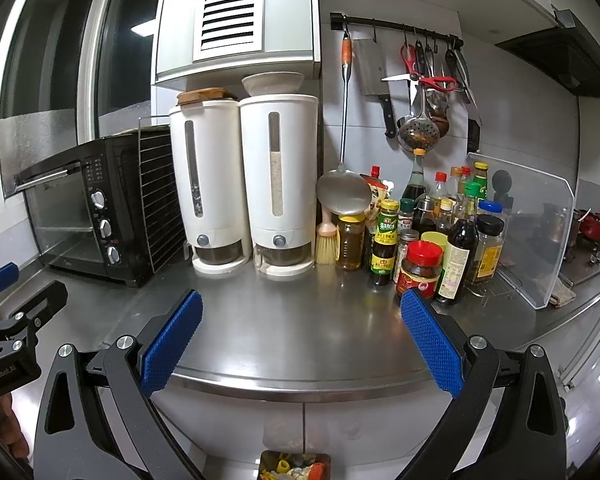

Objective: Collect trash

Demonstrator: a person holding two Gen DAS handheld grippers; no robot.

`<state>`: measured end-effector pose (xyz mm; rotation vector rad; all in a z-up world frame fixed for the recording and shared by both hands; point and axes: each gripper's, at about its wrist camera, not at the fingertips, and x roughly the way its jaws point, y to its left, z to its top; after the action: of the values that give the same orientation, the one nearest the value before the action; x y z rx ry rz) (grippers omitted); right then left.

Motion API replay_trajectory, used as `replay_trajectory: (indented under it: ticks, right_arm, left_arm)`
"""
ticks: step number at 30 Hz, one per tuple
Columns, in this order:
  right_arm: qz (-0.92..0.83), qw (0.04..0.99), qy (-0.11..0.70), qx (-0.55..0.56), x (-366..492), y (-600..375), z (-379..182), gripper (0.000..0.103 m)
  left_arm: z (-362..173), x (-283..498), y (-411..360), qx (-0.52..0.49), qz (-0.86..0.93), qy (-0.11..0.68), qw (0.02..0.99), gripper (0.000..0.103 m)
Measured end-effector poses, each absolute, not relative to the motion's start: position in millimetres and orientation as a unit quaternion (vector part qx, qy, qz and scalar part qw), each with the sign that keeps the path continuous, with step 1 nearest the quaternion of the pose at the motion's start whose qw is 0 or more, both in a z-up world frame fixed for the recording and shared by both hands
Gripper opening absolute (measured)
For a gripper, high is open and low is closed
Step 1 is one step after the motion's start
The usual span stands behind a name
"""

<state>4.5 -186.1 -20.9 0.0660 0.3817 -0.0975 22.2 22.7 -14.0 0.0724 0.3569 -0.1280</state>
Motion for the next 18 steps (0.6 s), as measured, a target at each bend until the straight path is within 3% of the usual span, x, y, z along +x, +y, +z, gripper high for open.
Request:
replay_trajectory:
  ticks: [18]
  right_arm:
    - [-0.050,0.981,0.184,0.034,3.9,-184.9,-17.5,0.100]
  left_arm:
    - [-12.8,20.4,24.3,0.039,-0.063,0.175,0.982,0.095]
